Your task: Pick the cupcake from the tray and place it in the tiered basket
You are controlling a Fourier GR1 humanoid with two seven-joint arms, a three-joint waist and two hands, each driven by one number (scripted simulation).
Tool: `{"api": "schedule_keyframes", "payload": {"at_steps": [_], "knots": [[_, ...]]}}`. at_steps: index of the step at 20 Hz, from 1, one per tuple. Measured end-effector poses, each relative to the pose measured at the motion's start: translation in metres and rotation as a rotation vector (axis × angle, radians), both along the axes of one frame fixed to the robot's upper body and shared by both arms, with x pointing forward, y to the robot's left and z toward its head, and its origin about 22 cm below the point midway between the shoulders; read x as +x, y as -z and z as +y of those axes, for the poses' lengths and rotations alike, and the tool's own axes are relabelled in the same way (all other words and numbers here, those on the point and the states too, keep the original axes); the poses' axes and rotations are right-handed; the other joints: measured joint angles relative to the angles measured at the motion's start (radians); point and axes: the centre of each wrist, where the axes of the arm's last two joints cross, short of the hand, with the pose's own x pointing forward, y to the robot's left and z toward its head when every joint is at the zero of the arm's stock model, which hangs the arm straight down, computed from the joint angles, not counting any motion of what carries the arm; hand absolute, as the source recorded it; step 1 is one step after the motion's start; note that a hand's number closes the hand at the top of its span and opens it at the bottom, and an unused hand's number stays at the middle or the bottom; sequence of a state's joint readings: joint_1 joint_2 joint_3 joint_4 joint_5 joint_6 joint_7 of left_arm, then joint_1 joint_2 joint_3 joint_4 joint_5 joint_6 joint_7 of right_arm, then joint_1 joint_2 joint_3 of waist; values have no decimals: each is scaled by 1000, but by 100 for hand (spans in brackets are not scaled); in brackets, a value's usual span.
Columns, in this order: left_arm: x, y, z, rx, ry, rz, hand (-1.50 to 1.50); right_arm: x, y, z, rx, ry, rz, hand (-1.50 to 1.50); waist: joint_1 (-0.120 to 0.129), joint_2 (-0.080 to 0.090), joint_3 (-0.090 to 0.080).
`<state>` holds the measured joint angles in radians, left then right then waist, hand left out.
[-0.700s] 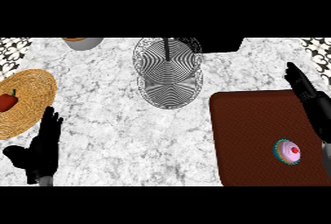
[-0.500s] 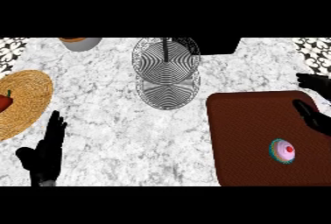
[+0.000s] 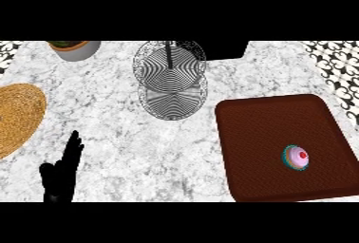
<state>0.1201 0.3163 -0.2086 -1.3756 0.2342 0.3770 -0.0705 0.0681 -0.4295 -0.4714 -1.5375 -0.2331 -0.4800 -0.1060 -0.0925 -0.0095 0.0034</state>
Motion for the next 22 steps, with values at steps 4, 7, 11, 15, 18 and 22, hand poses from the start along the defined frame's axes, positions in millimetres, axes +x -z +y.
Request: {"api": "schedule_keyframes", "payload": {"at_steps": [4,7,11,15,18,22], "knots": [[1,0,-14,2,48,11,0,-53,0,12,10,27,-23,-150,37,2,-3],[5,-1,-20,2,63,12,0,-79,-8,17,14,-24,119,-150,48,5,-5],[9,-3,-25,0,83,6,0,-96,-21,30,-13,-122,363,-150,66,10,-7],[9,-3,-31,6,101,5,0,-104,-45,39,-96,-169,604,-150,82,14,-9],[16,-8,-30,8,114,-5,0,-101,-60,51,-156,-156,760,-150,96,17,-9],[20,-6,-34,5,129,3,0,-91,-72,78,-206,-101,876,-150,105,17,-8]]}}
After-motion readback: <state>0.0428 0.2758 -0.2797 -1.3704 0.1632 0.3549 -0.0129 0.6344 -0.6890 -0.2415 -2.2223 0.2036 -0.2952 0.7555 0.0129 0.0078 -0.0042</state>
